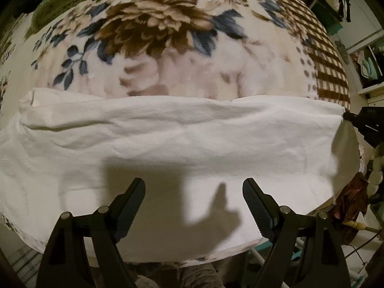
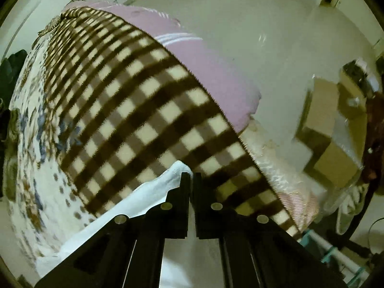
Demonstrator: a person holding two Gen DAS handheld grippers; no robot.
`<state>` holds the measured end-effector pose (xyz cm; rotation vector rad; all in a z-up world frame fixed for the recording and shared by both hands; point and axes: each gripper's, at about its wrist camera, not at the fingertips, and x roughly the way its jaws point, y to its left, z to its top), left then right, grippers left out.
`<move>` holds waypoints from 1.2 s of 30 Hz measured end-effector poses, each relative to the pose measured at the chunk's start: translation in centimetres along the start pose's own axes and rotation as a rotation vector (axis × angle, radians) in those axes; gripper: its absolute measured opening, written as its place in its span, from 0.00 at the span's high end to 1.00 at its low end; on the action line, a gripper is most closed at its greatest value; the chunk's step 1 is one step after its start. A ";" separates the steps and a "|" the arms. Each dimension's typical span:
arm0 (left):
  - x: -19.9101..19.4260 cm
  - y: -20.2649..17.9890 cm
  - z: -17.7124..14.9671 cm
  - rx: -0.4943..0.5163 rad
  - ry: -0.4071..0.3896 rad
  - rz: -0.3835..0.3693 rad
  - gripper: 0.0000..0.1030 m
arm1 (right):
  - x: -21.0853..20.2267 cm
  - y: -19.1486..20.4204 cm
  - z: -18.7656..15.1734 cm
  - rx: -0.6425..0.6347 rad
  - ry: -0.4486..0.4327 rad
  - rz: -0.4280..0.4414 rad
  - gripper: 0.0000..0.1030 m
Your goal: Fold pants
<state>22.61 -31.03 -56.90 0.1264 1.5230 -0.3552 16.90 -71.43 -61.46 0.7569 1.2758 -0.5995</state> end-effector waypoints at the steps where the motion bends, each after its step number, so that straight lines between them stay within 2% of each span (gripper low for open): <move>1: 0.5 0.1 0.0 -0.001 0.003 0.000 0.20 | -0.4 -0.5 0.0 0.008 0.007 0.022 0.83; 2: 1.3 0.2 0.0 -0.003 0.011 -0.004 0.20 | -1.2 -1.5 -0.3 0.029 0.006 0.043 0.71; 3: 2.0 0.3 0.0 -0.007 0.021 -0.009 0.20 | -2.1 -2.6 -0.5 0.052 -0.008 0.070 0.45; 4: 2.7 0.4 -0.1 -0.009 0.029 -0.009 0.20 | -3.5 -4.1 -1.6 0.088 -0.036 0.110 0.33; 6: 4.2 0.6 -0.1 -0.009 0.043 -0.001 0.18 | -5.1 -6.5 -3.5 0.146 -0.042 0.144 0.33; 7: 4.8 0.5 -0.1 -0.007 0.041 -0.007 0.13 | -5.4 -7.9 -5.0 0.182 -0.032 0.162 0.33; 8: 5.1 0.3 -0.1 -0.006 0.033 -0.033 0.00 | -5.5 -8.9 -6.2 0.213 -0.022 0.174 0.33; 9: 5.2 0.1 -0.1 -0.006 0.031 -0.029 0.00 | -5.4 -9.7 -7.5 0.241 -0.008 0.192 0.33; 11: 5.9 -0.8 0.0 0.016 0.047 0.037 0.00 | -4.0 -11.8 -10.1 0.312 0.031 0.249 0.33; 13: 6.3 -1.4 0.0 0.020 0.055 0.074 0.00 | -1.9 -13.0 -12.5 0.380 0.054 0.349 0.33; 16: 6.6 -1.4 0.0 0.000 0.068 0.079 0.00 | 1.2 -13.2 -14.1 0.434 0.073 0.462 0.33; 20: 6.7 -1.5 0.0 -0.002 0.072 0.080 0.00 | 2.3 -12.5 -14.4 0.442 0.012 0.527 0.32; 23: 6.9 -1.8 0.2 -0.006 0.072 0.081 0.00 | 2.3 -11.9 -14.5 0.445 0.010 0.657 0.37; 28: 6.9 -1.1 0.8 -0.013 0.084 0.085 0.00 | 4.5 -9.2 -14.7 0.398 0.062 0.732 0.37; 33: 7.1 -0.9 1.7 -0.013 0.102 0.087 0.00 | 6.4 -7.9 -13.3 0.472 0.001 0.841 0.37; 35: 7.3 -0.8 2.2 -0.015 0.107 0.090 0.00 | 6.7 -7.5 -12.8 0.474 -0.031 0.841 0.38; 36: 7.2 -0.8 2.5 -0.016 0.110 0.091 0.00 | 6.7 -7.2 -12.7 0.470 -0.047 0.827 0.48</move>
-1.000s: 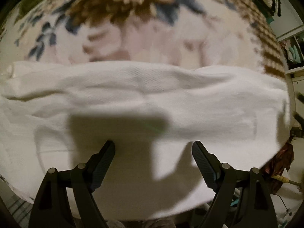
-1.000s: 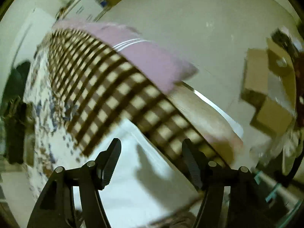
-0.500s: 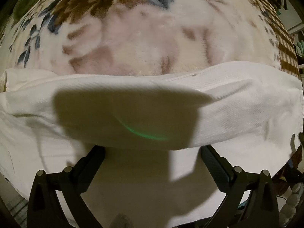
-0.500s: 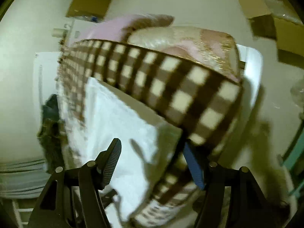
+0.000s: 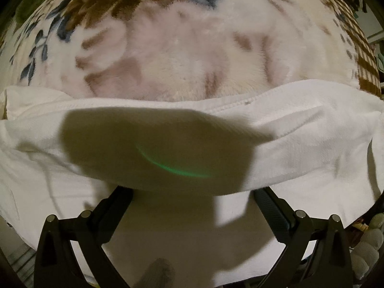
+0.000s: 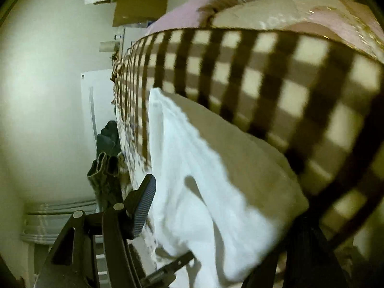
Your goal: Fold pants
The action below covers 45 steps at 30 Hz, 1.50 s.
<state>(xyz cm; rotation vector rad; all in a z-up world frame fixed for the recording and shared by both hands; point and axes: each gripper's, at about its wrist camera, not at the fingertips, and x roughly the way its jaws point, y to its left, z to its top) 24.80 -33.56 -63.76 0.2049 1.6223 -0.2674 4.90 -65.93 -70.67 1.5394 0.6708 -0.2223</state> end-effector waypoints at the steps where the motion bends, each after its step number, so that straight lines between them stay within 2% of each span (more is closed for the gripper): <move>1: -0.1 0.0 0.1 0.002 0.000 0.001 0.00 | 0.1 0.2 -0.1 -0.014 -0.016 -0.034 0.80; 2: -0.2 -0.1 0.2 0.007 -0.001 0.004 0.00 | 0.4 0.5 -0.3 -0.031 -0.021 -0.087 0.92; 6: -0.9 0.3 0.1 -0.009 -0.018 -0.008 0.00 | 0.2 3.9 -1.9 -0.131 -0.075 -0.173 0.92; 11: -4.2 3.7 -1.3 -0.066 -0.077 -0.043 0.00 | -1.1 10.6 -5.7 -0.303 -0.095 -0.234 0.92; 16: -8.5 11.1 -4.2 -0.136 -0.145 -0.066 0.00 | -0.2 17.6 -12.2 -0.453 -0.075 -0.246 0.92; 21: -11.9 20.5 -7.9 -0.269 -0.172 -0.070 0.00 | 4.5 23.2 -22.0 -0.600 0.001 -0.280 0.92; 24: -13.7 26.3 -11.2 -0.357 -0.189 -0.062 0.00 | 8.0 24.2 -27.8 -0.657 0.064 -0.290 0.92; 27: -14.3 30.5 -14.1 -0.406 -0.198 -0.037 0.00 | 12.6 24.4 -34.6 -0.751 0.139 -0.320 0.92; 31: -13.6 36.0 -17.0 -0.486 -0.201 -0.008 0.00 | 18.6 21.9 -43.6 -0.880 0.260 -0.372 0.92; 35: -12.6 40.4 -19.5 -0.549 -0.191 -0.001 0.00 | 22.9 18.9 -49.1 -0.966 0.351 -0.454 0.92; 36: -12.4 41.3 -19.9 -0.565 -0.187 -0.006 0.00 | 24.0 18.1 -50.1 -0.976 0.387 -0.489 0.90; 38: -11.9 42.5 -20.2 -0.591 -0.182 -0.023 0.00 | 25.7 16.5 -52.4 -1.003 0.458 -0.591 0.79; 39: -12.0 43.1 -20.3 -0.596 -0.185 -0.034 0.00 | 26.3 16.0 -53.2 -1.001 0.503 -0.614 0.65; 40: -12.1 43.3 -20.1 -0.596 -0.191 -0.042 0.00 | 26.5 15.8 -53.4 -0.989 0.538 -0.609 0.46; 42: -12.4 43.4 -19.7 -0.588 -0.204 -0.060 0.00 | 26.1 16.2 -53.7 -0.935 0.613 -0.563 0.29; 45: -12.4 42.8 -18.1 -0.568 -0.220 -0.130 0.00 | 23.9 17.8 -52.9 -0.904 0.604 -0.512 0.26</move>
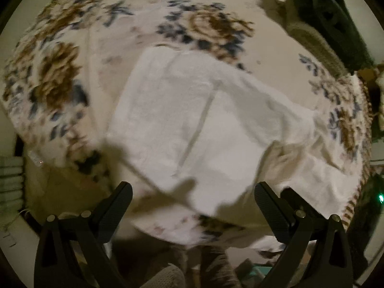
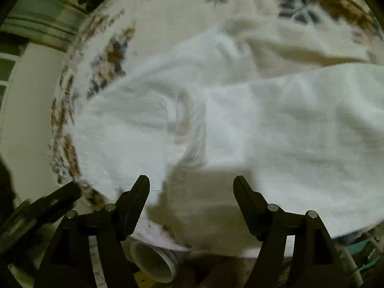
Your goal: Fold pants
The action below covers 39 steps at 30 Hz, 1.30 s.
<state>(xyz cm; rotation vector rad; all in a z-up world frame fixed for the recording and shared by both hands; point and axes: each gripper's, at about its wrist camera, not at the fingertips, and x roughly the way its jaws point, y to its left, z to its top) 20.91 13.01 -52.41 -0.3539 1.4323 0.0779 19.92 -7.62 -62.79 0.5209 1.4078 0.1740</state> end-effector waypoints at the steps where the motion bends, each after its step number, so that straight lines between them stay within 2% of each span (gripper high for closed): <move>1: 0.3 -0.5 0.3 0.004 0.009 -0.022 0.00 | -1.4 -0.7 -0.1 0.017 -0.022 -0.010 0.25; 4: 2.3 -3.0 0.6 0.042 0.033 -0.080 0.00 | -4.2 -3.3 0.3 0.089 -0.054 -0.038 0.25; 7: 5.1 -6.1 0.6 0.120 0.071 -0.084 0.00 | -6.3 -6.9 0.4 0.167 -0.076 -0.093 0.25; 10: 7.5 -8.8 0.4 0.184 0.066 -0.078 0.04 | -7.6 -11.6 0.2 0.252 -0.083 -0.160 0.25; 13: 9.6 -11.0 0.1 0.263 0.056 -0.031 0.36 | -8.2 -15.5 -0.4 0.333 -0.088 -0.233 0.25; 14: 9.9 -11.6 0.1 0.296 0.037 -0.009 0.63 | -8.2 -16.3 -0.6 0.353 -0.085 -0.253 0.25; 15: 9.9 -11.9 0.1 0.307 0.034 -0.036 0.81 | -8.2 -17.1 -0.8 0.372 -0.076 -0.285 0.21; 16: 9.7 -11.8 0.1 0.297 0.027 -0.053 0.81 | -8.2 -17.7 -1.0 0.380 -0.064 -0.320 0.12; 18: 9.1 -11.6 0.0 0.289 0.002 -0.079 0.90 | -7.8 -18.3 -1.2 0.381 -0.052 -0.383 0.05; 21: 7.4 -10.8 -0.1 0.274 -0.026 -0.125 0.93 | -7.1 -18.5 -0.8 0.355 -0.040 -0.439 0.05; 24: 5.5 -9.7 0.0 0.264 -0.063 -0.127 0.93 | -6.3 -17.6 0.1 0.329 -0.046 -0.450 0.04; 28: 4.6 -7.5 1.1 0.207 -0.088 -0.108 0.93 | -7.1 -17.6 1.4 0.324 -0.072 -0.404 0.04; 33: 6.8 -7.1 1.7 0.189 -0.044 -0.100 0.92 | -7.4 -18.0 3.8 0.336 -0.078 -0.352 0.04; 39: 6.5 -6.1 1.8 0.164 -0.051 -0.090 0.92 | -8.7 -19.7 6.9 0.410 -0.085 -0.176 0.04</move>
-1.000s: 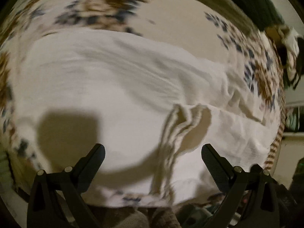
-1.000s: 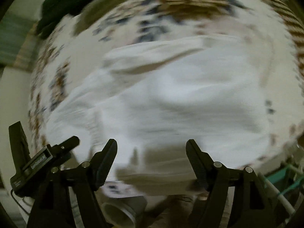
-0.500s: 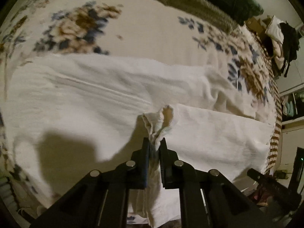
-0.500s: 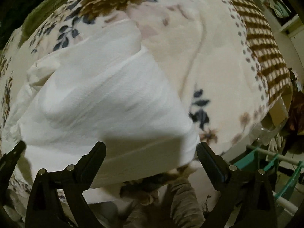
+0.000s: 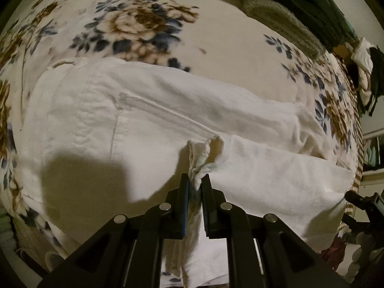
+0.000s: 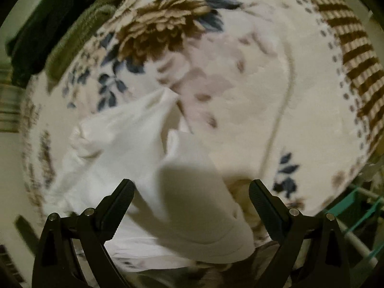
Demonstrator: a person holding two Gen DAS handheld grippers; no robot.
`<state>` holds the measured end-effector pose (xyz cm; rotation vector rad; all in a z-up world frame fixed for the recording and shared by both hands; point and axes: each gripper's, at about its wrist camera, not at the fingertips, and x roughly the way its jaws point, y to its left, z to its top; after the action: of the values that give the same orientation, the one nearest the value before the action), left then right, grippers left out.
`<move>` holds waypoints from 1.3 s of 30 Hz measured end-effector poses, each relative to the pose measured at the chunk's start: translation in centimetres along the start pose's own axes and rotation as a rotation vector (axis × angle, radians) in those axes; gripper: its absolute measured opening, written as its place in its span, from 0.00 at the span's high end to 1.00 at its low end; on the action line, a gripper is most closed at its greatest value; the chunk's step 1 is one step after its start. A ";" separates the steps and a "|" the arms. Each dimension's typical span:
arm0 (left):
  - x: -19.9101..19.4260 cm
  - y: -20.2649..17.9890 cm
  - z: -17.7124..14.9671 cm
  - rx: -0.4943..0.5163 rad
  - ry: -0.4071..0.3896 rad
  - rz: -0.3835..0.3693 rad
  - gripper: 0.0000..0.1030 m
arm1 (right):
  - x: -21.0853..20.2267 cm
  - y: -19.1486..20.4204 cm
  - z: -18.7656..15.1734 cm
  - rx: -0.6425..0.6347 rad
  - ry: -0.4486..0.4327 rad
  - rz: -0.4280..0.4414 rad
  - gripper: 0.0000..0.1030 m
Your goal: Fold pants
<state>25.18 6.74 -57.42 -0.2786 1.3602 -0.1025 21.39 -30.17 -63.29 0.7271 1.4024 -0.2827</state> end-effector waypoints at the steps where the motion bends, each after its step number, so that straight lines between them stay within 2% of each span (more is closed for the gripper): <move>1: -0.2 0.1 -0.2 0.010 0.005 0.005 0.92 | -0.1 0.2 0.1 -0.005 0.007 0.012 0.04; 4: -1.3 -0.7 -0.5 0.035 0.049 0.051 0.87 | 0.0 0.2 -0.3 -0.008 0.037 0.040 0.04; 6: -3.0 -1.6 -0.8 0.063 0.053 0.089 0.71 | -0.1 -1.0 -1.1 0.030 0.058 0.072 0.04; 8: -5.5 -3.0 -1.0 0.092 0.024 0.094 0.64 | 0.0 -2.4 -3.1 0.080 0.072 0.103 0.04; 10: -7.4 -5.4 -0.8 0.129 0.001 0.042 0.56 | -0.1 -4.1 -4.4 0.133 0.081 0.124 0.04; 12: -7.9 -9.5 0.3 0.196 0.021 -0.061 0.53 | 0.3 -6.3 -5.6 0.206 0.097 0.161 0.05; 14: -6.9 -13.5 1.4 0.270 0.051 -0.148 0.53 | 1.0 -8.0 -6.6 0.265 0.104 0.202 0.09; 16: -4.6 -17.9 2.6 0.359 0.112 -0.213 0.53 | 1.5 -9.5 -7.3 0.319 0.104 0.260 0.24; 20: 0.0 -24.7 3.4 0.517 0.232 -0.251 0.53 | 3.0 -11.0 -8.0 0.394 0.106 0.379 0.37; 21: 1.5 -26.4 3.3 0.566 0.268 -0.240 0.53 | 3.5 -11.3 -8.1 0.419 0.110 0.411 0.43; 23: 3.6 -28.4 3.0 0.625 0.308 -0.199 0.53 | 4.0 -11.5 -8.3 0.444 0.103 0.430 0.46; 26: 5.7 -30.2 2.1 0.708 0.357 -0.173 0.58 | 4.3 -11.7 -8.7 0.452 0.089 0.439 0.52; 27: 6.0 -30.6 1.8 0.727 0.370 -0.190 0.79 | 4.3 -11.8 -8.9 0.452 0.086 0.441 0.54; 28: 5.9 -31.0 1.5 0.736 0.380 -0.206 0.89 | 4.3 -11.9 -9.0 0.453 0.083 0.444 0.58; 32: 5.5 -32.0 1.1 0.793 0.332 -0.186 0.94 | 4.1 -12.2 -9.3 0.459 0.074 0.434 0.69; 37: 5.1 -31.6 4.2 0.729 0.254 -0.178 1.00 | 2.9 -12.0 -9.4 0.420 0.052 0.399 0.77; 38: 4.8 -31.5 5.1 0.720 0.207 -0.160 1.00 | 2.6 -11.9 -9.4 0.412 0.054 0.375 0.77; 39: 5.0 -31.7 5.8 0.715 0.196 -0.155 1.00 | 2.5 -11.9 -9.5 0.410 0.052 0.364 0.78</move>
<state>34.71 -24.11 -52.96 0.2357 1.4046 -0.7427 7.32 -32.76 -69.19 1.3173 1.2434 -0.2679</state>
